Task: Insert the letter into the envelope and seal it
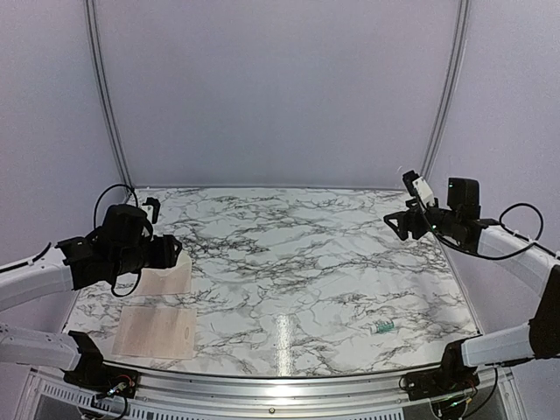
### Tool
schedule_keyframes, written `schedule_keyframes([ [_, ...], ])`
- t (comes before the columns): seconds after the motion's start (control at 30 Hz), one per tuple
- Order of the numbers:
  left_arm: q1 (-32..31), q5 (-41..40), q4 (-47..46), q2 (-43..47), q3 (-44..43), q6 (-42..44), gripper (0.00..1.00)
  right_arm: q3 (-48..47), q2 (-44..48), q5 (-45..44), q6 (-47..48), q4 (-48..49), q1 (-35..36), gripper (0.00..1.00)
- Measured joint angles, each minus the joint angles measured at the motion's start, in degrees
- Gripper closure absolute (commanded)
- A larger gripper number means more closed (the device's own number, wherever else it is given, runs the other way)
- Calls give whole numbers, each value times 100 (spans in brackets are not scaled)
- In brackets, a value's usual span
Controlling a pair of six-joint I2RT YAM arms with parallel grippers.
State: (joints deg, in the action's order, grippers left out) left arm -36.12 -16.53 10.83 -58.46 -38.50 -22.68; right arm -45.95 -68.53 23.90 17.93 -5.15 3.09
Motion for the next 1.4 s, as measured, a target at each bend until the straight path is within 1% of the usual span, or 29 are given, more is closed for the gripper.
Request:
schedule_keyframes([
  [0.07,-232,-105,129,-81,2,-243,36,52,9,306,127,-2,-7,15],
  [0.2,-417,-208,302,-367,13,-695,36,76,-68,750,326,-85,46,24],
  [0.27,-457,-216,369,-474,24,-890,38,35,-223,870,466,-223,144,29],
  [0.33,-490,-212,417,-540,61,-1047,40,-57,-455,929,614,-396,343,31],
  [0.43,-570,-96,468,-555,179,-1099,40,-166,-710,1023,833,-636,710,31],
  [0.57,-756,264,699,-555,343,-1097,37,-216,-824,1099,1032,-857,1019,31],
  [0.6,-872,319,769,-555,402,-1102,34,-221,-833,1115,1071,-892,1062,31],
  [0.63,-1008,387,833,-555,472,-1119,33,-223,-848,1137,1104,-920,1104,31],
  [0.77,-1513,525,1099,-555,664,-1294,33,-254,-914,1196,1169,-1019,1147,32],
  [0.83,-1685,509,1163,-557,699,-1432,33,-302,-946,1228,1189,-1045,1150,32],
  [0.9,-1821,490,1180,-575,719,-1587,31,-315,-949,1268,1193,-1049,1150,32],
  [0.97,-1915,468,1178,-673,719,-1742,21,-323,-949,1303,1193,-1060,1152,32],
  [1.03,-2044,369,1178,-901,719,-1902,18,-332,-949,1320,1193,-1082,1152,32],
  [1.17,-2306,90,1182,-1405,706,-2149,17,-341,-949,1355,1193,-1106,1154,32],
  [1.4,-2441,-129,1062,-1923,533,-2385,17,-341,-949,1443,1191,-1147,1154,32],
])
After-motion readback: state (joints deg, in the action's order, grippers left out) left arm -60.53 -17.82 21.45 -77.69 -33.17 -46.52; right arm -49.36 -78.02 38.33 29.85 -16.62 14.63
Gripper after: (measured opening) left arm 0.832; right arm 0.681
